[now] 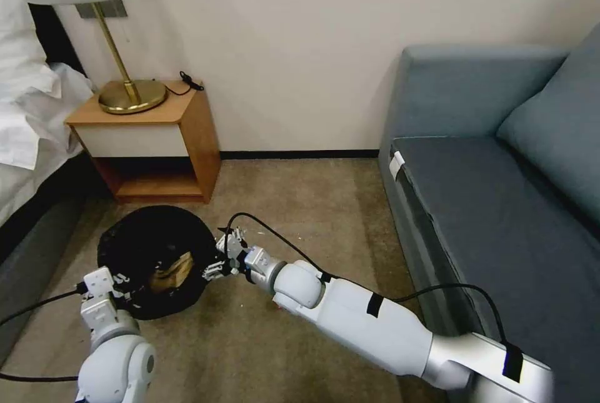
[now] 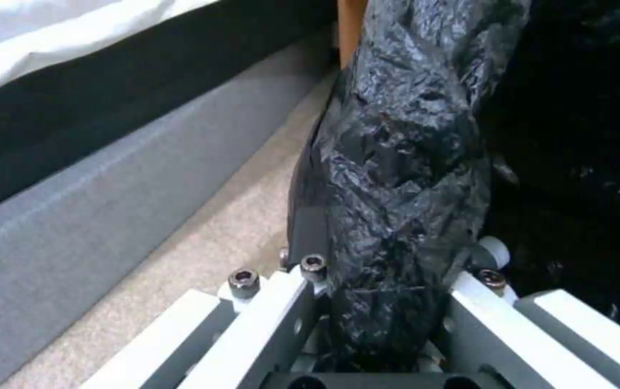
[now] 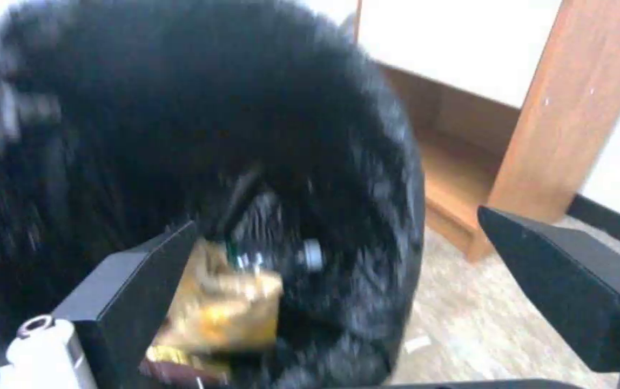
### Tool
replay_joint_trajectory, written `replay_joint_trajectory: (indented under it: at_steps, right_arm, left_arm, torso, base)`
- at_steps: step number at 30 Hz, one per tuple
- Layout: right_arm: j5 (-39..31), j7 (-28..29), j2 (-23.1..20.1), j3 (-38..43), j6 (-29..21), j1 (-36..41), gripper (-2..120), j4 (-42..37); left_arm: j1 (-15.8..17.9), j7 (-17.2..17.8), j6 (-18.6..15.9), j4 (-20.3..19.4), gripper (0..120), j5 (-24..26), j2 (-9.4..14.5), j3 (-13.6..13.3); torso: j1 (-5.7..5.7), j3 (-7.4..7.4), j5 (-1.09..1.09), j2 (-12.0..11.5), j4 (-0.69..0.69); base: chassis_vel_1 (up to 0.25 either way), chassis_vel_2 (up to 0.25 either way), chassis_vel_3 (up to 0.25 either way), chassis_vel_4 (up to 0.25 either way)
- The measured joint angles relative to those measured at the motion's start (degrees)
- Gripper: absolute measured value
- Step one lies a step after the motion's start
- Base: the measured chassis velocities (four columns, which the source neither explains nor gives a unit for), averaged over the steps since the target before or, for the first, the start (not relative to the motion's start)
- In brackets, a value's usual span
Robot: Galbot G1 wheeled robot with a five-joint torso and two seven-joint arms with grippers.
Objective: Pick up the trash bin, then pick up the garbage on the floor and place it into the trash bin.
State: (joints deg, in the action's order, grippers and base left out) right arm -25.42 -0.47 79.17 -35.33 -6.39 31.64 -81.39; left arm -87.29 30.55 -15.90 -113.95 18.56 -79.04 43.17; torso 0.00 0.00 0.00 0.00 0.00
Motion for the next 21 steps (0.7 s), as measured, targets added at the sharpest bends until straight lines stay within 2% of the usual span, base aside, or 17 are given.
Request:
replay_joint_trajectory:
  at_steps: [4,6,7,9,11,13,18,21]
  right_arm:
    - [-1.86,1.55,-0.83,1.42,0.36,0.26,100,-1.37]
    - [-3.06,5.07,-2.44,2.70,-2.85,0.76,100,-3.80]
    - [-3.06,5.07,-2.44,2.70,-2.85,0.76,100,-3.80]
    - [-6.62,9.28,-4.72,7.23,-6.25,2.28,100,-9.04]
    - [-7.01,10.10,-5.19,9.11,-6.76,3.17,100,-10.83]
    - [-4.30,12.60,-7.06,15.55,-7.32,6.92,100,-15.93]
    - [0.54,14.89,-10.23,21.17,-6.60,13.33,100,-20.63]
    - [5.04,16.71,-12.21,25.76,-5.20,20.49,100,-22.91]
  left_arm:
    - [-0.03,0.00,0.07,0.00,2,0.44,0.34,0.13]
    - [-0.01,0.00,0.10,0.00,2,0.90,0.65,0.25]
    - [-0.01,0.00,0.10,0.00,2,0.90,0.65,0.25]
    - [0.15,0.00,0.11,0.00,2,1.63,1.03,0.46]
    - [0.24,0.00,0.12,0.00,2,1.86,1.12,0.53]
    - [0.52,0.01,0.19,0.12,2,2.52,1.45,0.77]
    - [0.69,0.02,0.38,0.45,2,2.82,1.86,0.81]
    - [0.78,0.03,0.42,0.47,2,3.03,2.03,0.83]
  torso:
    - [0.00,0.00,0.00,0.00,0.01]
    - [0.00,0.00,0.00,0.00,0.01]
    - [0.00,0.00,0.00,0.00,0.01]
    - [0.00,0.00,0.00,0.00,-0.01]
    - [0.00,0.00,0.00,0.00,0.00]
    - [0.00,-0.01,0.01,0.00,0.01]
    - [0.00,0.00,0.00,0.00,-0.01]
    - [0.00,0.00,0.01,0.00,-0.02]
  base:
    - [0.000,0.000,0.000,0.000]
    - [0.000,0.000,0.000,0.000]
    - [0.000,0.000,0.000,0.000]
    - [0.000,0.000,0.000,0.000]
    - [0.000,0.000,0.000,0.000]
    - [0.000,0.000,0.000,0.000]
    - [0.000,0.000,0.000,0.000]
    - [0.000,0.000,0.000,0.000]
